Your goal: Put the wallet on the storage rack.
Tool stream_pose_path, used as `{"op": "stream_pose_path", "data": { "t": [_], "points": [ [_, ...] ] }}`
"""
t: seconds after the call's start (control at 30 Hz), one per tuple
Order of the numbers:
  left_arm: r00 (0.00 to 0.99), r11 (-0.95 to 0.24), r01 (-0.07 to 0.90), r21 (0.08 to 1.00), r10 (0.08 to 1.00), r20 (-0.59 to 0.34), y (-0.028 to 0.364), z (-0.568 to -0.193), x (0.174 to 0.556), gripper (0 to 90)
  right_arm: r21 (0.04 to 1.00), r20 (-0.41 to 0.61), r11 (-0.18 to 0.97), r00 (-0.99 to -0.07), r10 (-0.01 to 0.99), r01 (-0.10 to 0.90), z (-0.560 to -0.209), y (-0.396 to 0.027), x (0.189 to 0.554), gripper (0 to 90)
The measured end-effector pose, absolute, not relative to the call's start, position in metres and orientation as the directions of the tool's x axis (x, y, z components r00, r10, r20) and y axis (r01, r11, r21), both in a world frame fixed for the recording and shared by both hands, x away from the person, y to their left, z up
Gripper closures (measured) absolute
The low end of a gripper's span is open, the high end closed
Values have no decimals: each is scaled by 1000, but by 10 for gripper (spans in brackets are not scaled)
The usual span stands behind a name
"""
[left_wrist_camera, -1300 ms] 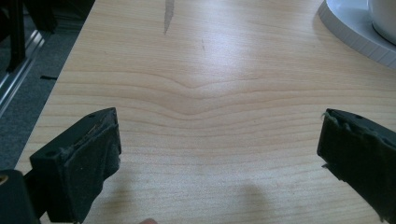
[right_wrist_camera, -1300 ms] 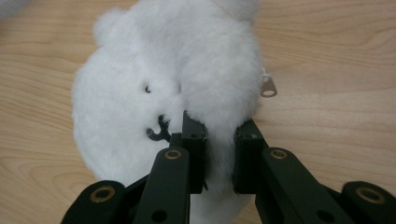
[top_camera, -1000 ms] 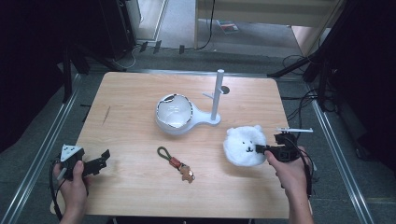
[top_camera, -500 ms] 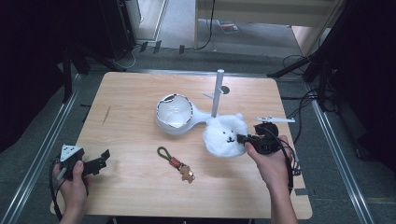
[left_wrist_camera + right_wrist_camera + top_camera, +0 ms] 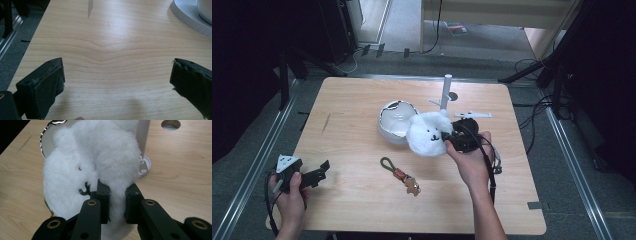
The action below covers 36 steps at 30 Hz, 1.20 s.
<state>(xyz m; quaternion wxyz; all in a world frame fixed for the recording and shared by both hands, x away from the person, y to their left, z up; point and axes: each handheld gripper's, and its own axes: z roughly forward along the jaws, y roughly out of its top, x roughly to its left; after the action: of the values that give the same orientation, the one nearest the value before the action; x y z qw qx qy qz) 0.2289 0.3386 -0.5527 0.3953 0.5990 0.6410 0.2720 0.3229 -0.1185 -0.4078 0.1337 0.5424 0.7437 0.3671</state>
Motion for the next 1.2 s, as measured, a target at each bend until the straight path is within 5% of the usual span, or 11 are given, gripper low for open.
{"op": "stream_pose_path", "data": {
  "t": [0.6,1.2],
  "points": [
    [32,130,557,820,984,-178,339,-553,229,4,689,137,134,-309,941,713,-414,-73,355,779],
    [32,136,558,819,982,-184,339,-553,229,4,700,-33,185,-227,973,690,-422,-30,370,777]
  ]
}}
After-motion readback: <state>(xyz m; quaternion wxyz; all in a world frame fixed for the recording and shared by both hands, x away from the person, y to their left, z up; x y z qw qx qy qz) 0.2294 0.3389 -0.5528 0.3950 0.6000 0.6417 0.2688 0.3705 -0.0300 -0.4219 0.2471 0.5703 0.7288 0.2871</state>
